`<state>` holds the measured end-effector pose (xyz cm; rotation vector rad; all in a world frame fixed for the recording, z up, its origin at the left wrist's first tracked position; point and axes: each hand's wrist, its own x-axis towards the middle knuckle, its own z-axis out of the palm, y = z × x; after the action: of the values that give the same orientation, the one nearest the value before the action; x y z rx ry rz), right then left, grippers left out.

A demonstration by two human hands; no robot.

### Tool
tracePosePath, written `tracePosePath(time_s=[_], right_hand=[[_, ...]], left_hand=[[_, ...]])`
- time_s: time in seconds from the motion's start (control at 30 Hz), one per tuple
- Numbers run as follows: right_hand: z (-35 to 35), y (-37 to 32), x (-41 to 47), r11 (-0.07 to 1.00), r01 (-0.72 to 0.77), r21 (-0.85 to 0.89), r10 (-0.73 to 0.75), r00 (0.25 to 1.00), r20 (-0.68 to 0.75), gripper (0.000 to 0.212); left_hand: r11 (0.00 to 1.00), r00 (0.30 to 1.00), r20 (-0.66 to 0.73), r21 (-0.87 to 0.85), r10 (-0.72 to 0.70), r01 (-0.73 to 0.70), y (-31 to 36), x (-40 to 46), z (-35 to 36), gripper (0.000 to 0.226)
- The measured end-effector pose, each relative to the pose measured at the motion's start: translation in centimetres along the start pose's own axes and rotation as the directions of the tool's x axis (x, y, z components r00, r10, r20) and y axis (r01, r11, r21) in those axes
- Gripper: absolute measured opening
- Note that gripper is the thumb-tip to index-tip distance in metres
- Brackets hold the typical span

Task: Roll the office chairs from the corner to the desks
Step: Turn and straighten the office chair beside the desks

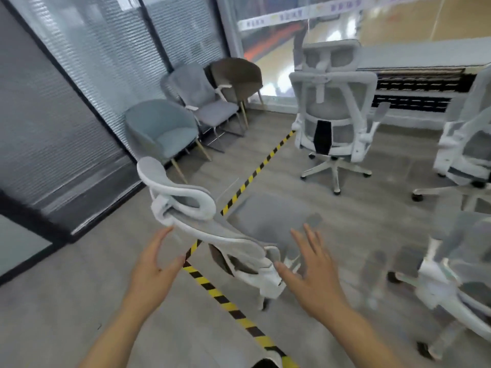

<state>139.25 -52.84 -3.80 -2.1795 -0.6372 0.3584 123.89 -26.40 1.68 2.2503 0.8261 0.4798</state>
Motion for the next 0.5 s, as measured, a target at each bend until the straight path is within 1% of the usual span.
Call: tracePosePath(time_s=[0.07, 0.17, 0.27, 0.33, 0.4, 0.5], right_hand=[[1.2, -1.4, -0.5, 1.0, 0.014, -0.01, -0.014, 1.0, 0.003, 0.074], [3.2, -3.1, -0.7, 0.998, 0.033, -0.047, -0.035, 0.998, -0.047, 0.075], [6.6, -6.1, 0.2, 0.993, 0.032, -0.114, -0.041, 0.997, -0.072, 0.075], [9.9, -9.4, 1.4, 0.978, 0.046, -0.201, -0.053, 0.998, -0.031, 0.075], [13.8, -12.9, 2.9, 0.958, 0.086, -0.274, -0.081, 0.996, 0.032, 0.074], [19.8, -16.9, 6.1, 0.912, 0.127, -0.391, -0.106, 0.992, 0.074, 0.074]], left_hand=[[0.998, 0.998, -0.011, 0.004, -0.061, 0.061, -2.5, 0.6, -1.4, 0.06], [0.995, 0.994, 0.041, -0.002, -0.103, 0.103, -6.1, 2.9, -2.8, 0.066], [0.998, 0.993, 0.099, 0.001, -0.064, 0.064, -9.2, 6.3, -4.7, 0.078], [0.999, 0.991, 0.132, 0.039, -0.012, 0.007, -11.3, 9.2, -6.5, 0.084], [0.992, 0.984, 0.176, 0.115, 0.034, -0.055, -13.7, 12.5, -8.3, 0.087], [0.967, 0.962, 0.255, 0.203, 0.097, -0.152, -17.7, 17.7, -10.2, 0.085]])
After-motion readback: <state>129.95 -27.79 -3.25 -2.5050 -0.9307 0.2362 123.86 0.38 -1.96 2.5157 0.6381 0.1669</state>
